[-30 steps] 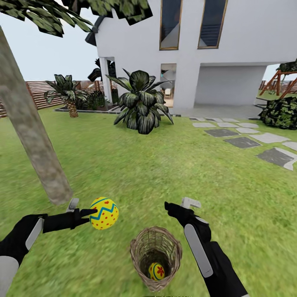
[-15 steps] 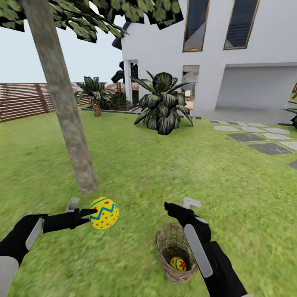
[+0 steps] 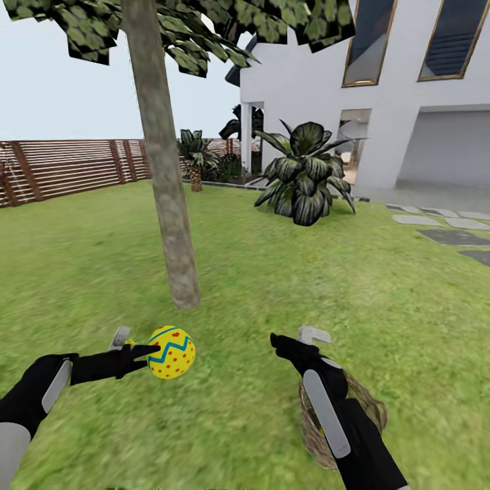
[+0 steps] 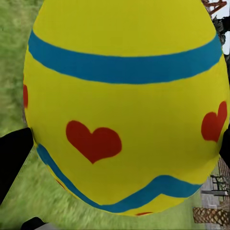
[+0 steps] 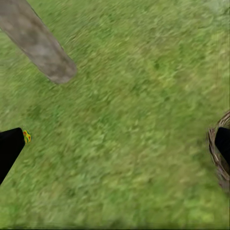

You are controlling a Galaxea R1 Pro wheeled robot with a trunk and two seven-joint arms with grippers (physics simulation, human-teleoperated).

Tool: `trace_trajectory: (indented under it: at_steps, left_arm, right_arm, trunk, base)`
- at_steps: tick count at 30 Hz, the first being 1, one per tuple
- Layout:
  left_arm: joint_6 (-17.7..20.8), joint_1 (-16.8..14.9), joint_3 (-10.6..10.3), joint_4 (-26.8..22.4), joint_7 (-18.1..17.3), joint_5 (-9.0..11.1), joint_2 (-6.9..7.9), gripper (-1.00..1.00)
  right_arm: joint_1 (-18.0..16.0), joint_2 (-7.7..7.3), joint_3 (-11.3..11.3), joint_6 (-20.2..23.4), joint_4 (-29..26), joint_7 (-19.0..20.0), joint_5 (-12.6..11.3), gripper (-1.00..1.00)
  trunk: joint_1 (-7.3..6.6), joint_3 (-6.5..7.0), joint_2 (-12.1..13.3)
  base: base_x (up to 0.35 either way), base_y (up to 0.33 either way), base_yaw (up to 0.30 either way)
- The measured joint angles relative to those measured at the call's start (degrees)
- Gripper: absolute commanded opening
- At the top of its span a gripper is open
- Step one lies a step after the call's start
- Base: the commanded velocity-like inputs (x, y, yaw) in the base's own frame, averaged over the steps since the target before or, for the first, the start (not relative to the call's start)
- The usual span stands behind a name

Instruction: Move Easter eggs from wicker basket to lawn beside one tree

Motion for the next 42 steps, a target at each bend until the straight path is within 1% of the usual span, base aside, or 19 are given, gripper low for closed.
trace_trajectory:
  at_steps: [3, 6, 11, 22, 26, 34, 42]
  left_arm:
    - [0.0, 0.0, 0.02, 0.05, -0.04, 0.01, 0.05, -1.0]
    - [0.06, 0.0, 0.02, 0.09, 0.01, 0.04, 0.07, -1.0]
    - [0.09, 0.01, 0.02, 0.1, 0.04, 0.03, 0.06, -1.0]
    - [0.11, 0.0, 0.03, 0.12, 0.02, 0.03, 0.07, -1.0]
    - [0.09, 0.0, 0.97, 0.16, 0.04, 0.03, 0.07, -1.0]
    - [0.09, 0.0, 1.18, 0.18, 0.04, 0.02, 0.07, -1.0]
    - [0.1, 0.0, 1.25, 0.18, 0.13, -0.06, 0.07, -1.0]
  right_arm:
    - [0.0, -0.2, 2.25, -0.06, 0.0, 0.0, 0.19, 1.0]
    - [0.0, -0.24, 3.04, -0.08, 0.0, 0.0, 0.34, 1.0]
    - [0.0, -0.25, 3.16, -0.1, 0.0, 0.05, 0.3, 1.0]
    - [0.0, -0.3, 3.09, -0.25, -0.16, 0.09, 0.36, 1.0]
    - [0.0, -0.18, 3.16, -0.18, -0.16, 0.01, 0.37, 1.0]
    - [0.0, -0.16, 3.17, -0.17, -0.02, 0.0, 0.41, 1.0]
    - [0.0, -0.25, 3.21, -0.08, 0.04, 0.06, 0.38, 1.0]
  trunk:
    - [-0.01, 0.11, 0.0]
    - [-0.03, 0.2, -0.01]
    - [-0.04, 0.33, -0.01]
    - [-0.03, 0.34, 0.0]
    - [-0.03, 0.34, 0.0]
    - [-0.02, 0.34, 0.0]
    - [-0.02, 0.34, 0.0]
  base:
    - [0.003, 0.266, 0.272]
    - [0.187, 0.186, 0.273]
    - [0.274, 0.169, 0.255]
    - [0.272, 0.183, 0.021]
    - [0.212, 0.218, 0.234]
    - [0.142, 0.258, 0.267]
    - [0.109, 0.271, 0.017]
